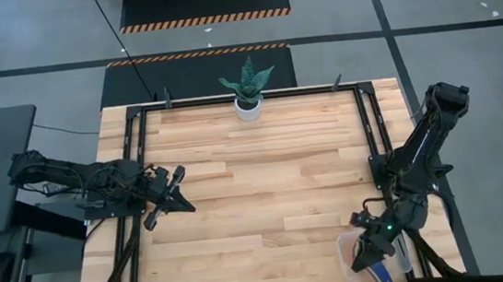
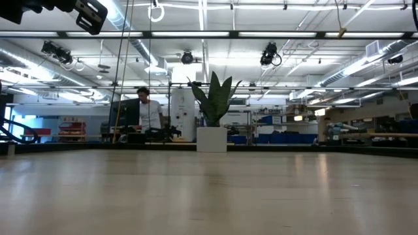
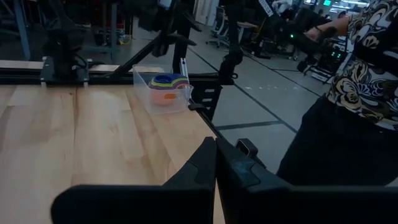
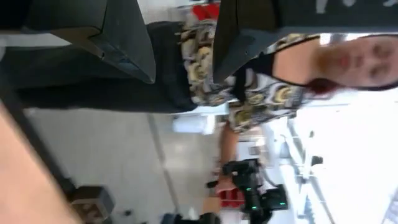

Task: Nest measuring cups in basket
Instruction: Put the nested measuring cups into the transparent bin

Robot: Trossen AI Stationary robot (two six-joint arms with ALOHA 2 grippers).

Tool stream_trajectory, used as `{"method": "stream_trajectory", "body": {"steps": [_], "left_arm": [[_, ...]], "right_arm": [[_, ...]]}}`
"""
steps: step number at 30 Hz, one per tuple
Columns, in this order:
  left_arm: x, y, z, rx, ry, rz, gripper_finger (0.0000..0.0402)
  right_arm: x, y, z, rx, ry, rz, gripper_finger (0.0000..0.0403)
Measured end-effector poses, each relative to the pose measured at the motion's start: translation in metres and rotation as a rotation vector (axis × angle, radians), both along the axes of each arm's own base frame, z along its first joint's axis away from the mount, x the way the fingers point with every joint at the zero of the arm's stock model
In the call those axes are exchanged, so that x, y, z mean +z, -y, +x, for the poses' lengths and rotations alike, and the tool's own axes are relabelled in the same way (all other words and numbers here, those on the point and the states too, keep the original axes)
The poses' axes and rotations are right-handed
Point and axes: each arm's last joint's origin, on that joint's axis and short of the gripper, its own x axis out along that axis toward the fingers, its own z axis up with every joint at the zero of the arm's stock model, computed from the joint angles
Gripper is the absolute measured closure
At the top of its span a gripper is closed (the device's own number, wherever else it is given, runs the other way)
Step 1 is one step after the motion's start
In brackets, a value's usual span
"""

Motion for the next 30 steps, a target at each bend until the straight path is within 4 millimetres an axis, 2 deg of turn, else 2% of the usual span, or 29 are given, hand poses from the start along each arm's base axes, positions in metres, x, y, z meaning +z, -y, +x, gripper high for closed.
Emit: {"method": "stream_trajectory", "body": {"steps": [6,12,18,26,30], "left_arm": [[0.001,0.000,0.000,0.000,0.009,-0.003,0.0388],[0.004,0.000,0.000,0.001,0.031,-0.009,0.0388],[0.024,0.001,0.007,0.018,0.049,-0.012,0.0388],[0.057,0.008,0.038,0.016,-0.120,0.050,0.0388],[0.078,0.014,0.062,0.009,-0.153,0.091,0.0388]], "right_arm": [[0.024,0.017,-0.010,-0.015,-0.039,-0.187,0.0236],[0.057,0.037,-0.019,-0.076,0.081,-0.364,0.0236],[0.088,0.060,-0.031,-0.135,0.133,-0.544,0.0236],[0.133,0.080,-0.041,-0.183,0.306,-0.682,0.0236],[0.144,0.085,-0.044,-0.192,0.353,-0.727,0.0236]]}}
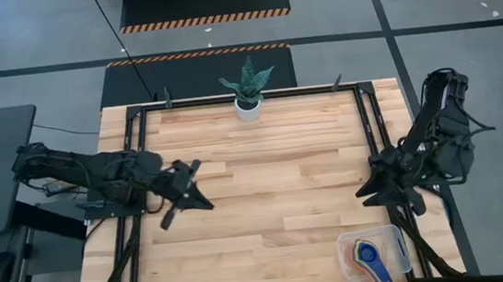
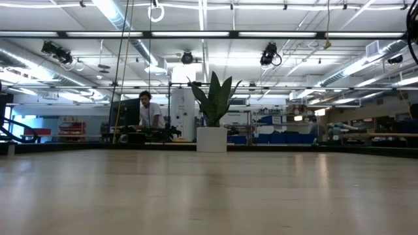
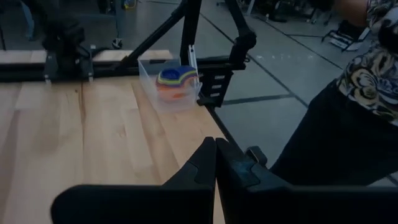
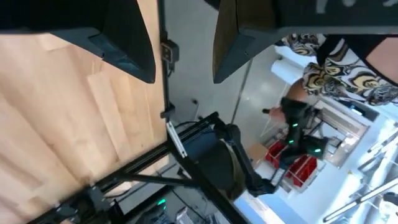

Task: Nest measuring cups in basket
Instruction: Put the nested measuring cups into the transparent bin

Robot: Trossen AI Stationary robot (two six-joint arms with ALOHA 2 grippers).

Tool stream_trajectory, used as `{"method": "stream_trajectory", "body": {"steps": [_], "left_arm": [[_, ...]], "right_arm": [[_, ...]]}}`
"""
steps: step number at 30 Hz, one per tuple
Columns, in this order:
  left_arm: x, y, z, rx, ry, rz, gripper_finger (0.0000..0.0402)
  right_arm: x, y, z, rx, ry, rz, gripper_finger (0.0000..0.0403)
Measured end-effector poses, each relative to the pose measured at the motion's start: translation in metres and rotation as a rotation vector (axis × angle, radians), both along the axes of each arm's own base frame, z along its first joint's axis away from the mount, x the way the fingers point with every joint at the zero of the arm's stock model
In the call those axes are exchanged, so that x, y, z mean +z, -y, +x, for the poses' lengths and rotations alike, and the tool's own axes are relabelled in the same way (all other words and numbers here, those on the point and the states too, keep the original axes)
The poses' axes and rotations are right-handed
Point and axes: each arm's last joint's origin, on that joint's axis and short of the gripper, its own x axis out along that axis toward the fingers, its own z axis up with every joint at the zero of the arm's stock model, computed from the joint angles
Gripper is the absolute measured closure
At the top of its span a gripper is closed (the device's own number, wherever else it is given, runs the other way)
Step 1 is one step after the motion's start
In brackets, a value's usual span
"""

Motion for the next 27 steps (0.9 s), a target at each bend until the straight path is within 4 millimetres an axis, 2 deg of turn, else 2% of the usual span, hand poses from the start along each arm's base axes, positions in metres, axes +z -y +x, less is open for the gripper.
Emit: {"method": "stream_trajectory", "body": {"steps": [3,13,17,20,23,27], "left_arm": [[0.008,0.005,0.023,-0.002,-0.026,0.013,0.0388],[0.001,0.028,0.108,-0.102,-0.154,-0.021,0.0388],[0.000,0.039,0.139,-0.147,-0.164,-0.032,0.0388],[-0.004,0.048,0.160,-0.205,-0.162,-0.014,0.0388],[-0.004,0.056,0.176,-0.220,-0.150,-0.013,0.0388],[-0.007,0.063,0.195,-0.234,-0.135,0.007,0.0388]], "right_arm": [[0.001,0.002,-0.001,-0.011,0.012,-0.021,0.0236],[0.012,0.004,0.000,-0.041,0.138,-0.096,0.0236],[0.008,0.004,0.000,-0.049,0.109,-0.096,0.0236],[0.007,0.001,-0.002,0.019,0.062,-0.023,0.0236],[0.005,-0.002,-0.006,0.083,0.018,0.044,0.0236],[0.001,-0.006,-0.014,0.137,-0.028,0.038,0.0236]]}}
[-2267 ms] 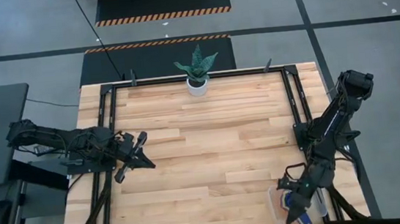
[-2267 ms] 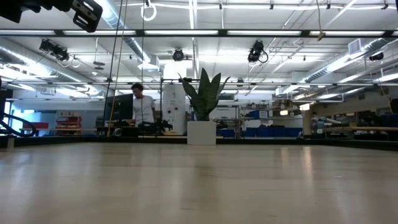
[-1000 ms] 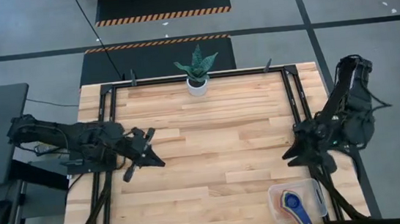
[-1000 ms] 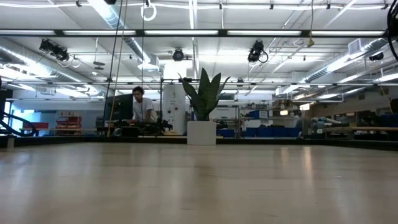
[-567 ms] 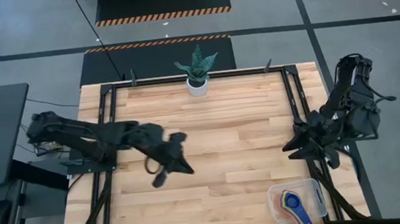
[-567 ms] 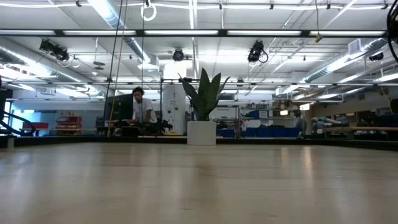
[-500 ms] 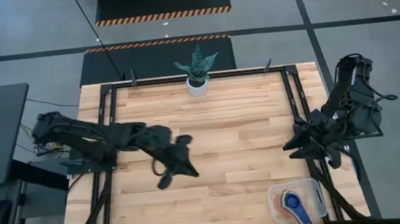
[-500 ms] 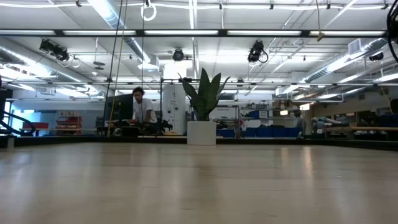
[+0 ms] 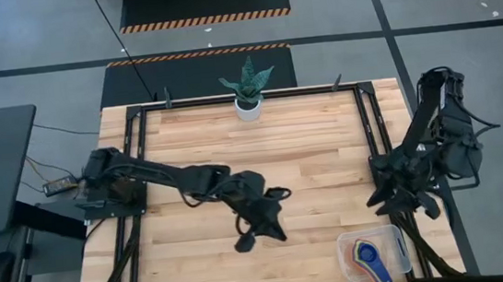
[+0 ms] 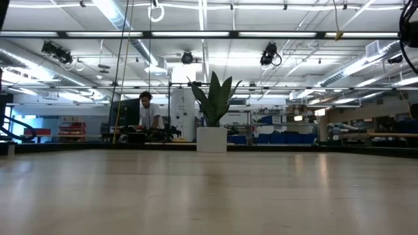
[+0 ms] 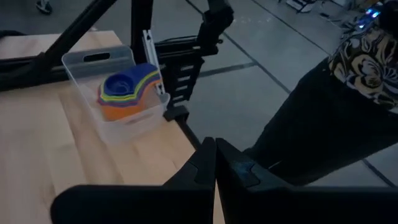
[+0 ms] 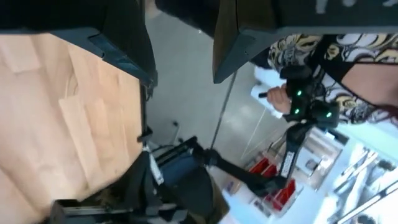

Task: Nest measuring cups in basket
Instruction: Put the nested measuring cups into the transparent bin

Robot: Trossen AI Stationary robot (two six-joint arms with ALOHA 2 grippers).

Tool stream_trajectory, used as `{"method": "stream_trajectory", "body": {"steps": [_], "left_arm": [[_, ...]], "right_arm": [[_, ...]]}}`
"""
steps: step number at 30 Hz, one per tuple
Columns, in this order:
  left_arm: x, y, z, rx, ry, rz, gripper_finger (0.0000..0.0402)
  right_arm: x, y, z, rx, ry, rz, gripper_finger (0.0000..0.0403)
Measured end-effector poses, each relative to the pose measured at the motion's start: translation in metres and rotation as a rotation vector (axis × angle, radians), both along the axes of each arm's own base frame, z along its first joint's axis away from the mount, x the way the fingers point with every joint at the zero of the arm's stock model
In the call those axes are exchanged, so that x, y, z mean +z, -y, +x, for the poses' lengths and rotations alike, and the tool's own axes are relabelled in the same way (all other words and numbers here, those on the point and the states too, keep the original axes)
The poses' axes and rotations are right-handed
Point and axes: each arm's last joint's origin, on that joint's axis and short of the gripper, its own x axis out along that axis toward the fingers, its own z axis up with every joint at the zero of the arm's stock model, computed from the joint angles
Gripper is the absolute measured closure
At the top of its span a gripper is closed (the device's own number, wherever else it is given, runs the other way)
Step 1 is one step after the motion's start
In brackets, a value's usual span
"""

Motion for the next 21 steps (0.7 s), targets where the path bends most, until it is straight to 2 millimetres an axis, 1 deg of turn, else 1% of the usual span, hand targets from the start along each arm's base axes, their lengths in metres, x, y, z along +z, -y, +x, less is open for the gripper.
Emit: {"method": "stream_trajectory", "body": {"steps": [6,10,13,16,19,21], "left_arm": [[-0.005,0.005,0.034,0.016,0.036,-0.029,0.0388],[-0.016,0.011,0.055,0.015,0.029,-0.023,0.0388],[-0.017,0.013,0.062,0.012,0.037,-0.025,0.0388],[-0.012,0.014,0.063,0.014,0.048,-0.032,0.0388],[-0.010,0.014,0.062,0.014,0.051,-0.033,0.0388],[-0.006,0.013,0.060,0.013,0.060,-0.035,0.0388]], "right_arm": [[0.002,0.000,-0.013,0.055,0.059,-0.065,0.0236],[0.006,0.006,-0.020,0.067,0.131,-0.127,0.0236],[0.009,0.014,-0.023,0.067,0.178,-0.157,0.0236],[0.011,0.016,-0.024,0.072,0.199,-0.166,0.0236],[0.011,0.010,-0.022,0.107,0.202,-0.163,0.0236],[0.010,0.004,-0.018,0.097,0.208,-0.194,0.0236]]}}
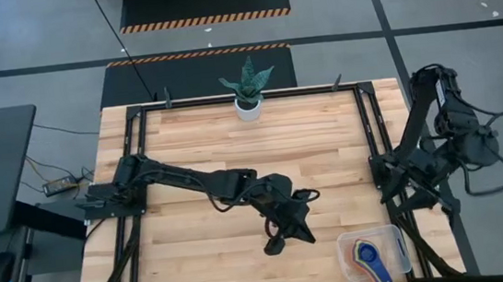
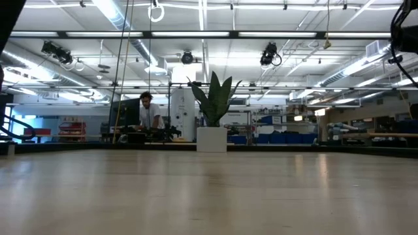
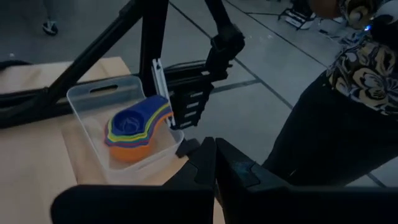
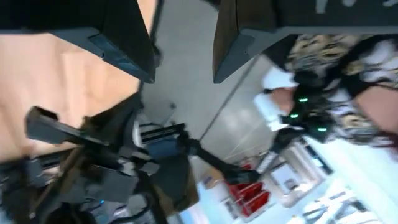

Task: Nest measuring cups in basket
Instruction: Put the nested measuring cups into the transparent bin

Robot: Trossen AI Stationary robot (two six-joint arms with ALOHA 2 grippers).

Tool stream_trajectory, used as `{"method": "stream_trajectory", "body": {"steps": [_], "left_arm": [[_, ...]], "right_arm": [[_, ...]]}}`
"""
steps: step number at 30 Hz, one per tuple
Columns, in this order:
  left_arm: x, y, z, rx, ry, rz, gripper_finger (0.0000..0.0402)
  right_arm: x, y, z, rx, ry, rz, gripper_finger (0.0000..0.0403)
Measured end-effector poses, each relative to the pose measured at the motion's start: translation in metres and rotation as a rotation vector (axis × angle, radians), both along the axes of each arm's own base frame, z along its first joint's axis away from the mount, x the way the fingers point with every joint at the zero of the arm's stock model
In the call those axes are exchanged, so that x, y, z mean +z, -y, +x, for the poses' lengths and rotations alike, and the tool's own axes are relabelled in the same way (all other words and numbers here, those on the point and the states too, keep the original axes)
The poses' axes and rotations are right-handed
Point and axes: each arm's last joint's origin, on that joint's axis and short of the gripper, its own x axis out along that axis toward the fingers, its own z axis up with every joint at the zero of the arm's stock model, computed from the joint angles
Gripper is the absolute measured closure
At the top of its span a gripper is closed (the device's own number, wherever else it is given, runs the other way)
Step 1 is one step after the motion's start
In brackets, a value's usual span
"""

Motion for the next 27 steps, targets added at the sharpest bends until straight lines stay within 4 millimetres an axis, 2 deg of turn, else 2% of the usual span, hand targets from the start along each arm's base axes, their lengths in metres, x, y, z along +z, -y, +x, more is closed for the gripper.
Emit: {"method": "stream_trajectory", "body": {"steps": [6,12,17,20,27], "left_arm": [[0.006,0.004,-0.004,-0.016,0.020,0.009,0.0388],[0.006,0.014,-0.008,-0.073,0.016,-0.001,0.0388],[0.006,0.020,-0.011,-0.150,-0.006,-0.042,0.0388],[0.006,0.021,-0.012,-0.173,-0.009,-0.051,0.0388],[0.006,0.025,-0.016,-0.248,-0.031,-0.074,0.0388]], "right_arm": [[-0.007,-0.008,0.023,-0.124,-0.017,-0.061,0.0236],[-0.011,-0.009,0.053,-0.089,-0.063,-0.038,0.0236],[-0.010,0.001,0.076,-0.040,-0.038,-0.050,0.0236],[-0.015,0.009,0.086,-0.028,-0.083,-0.072,0.0236],[-0.031,0.023,0.091,-0.013,-0.272,-0.098,0.0236]]}}
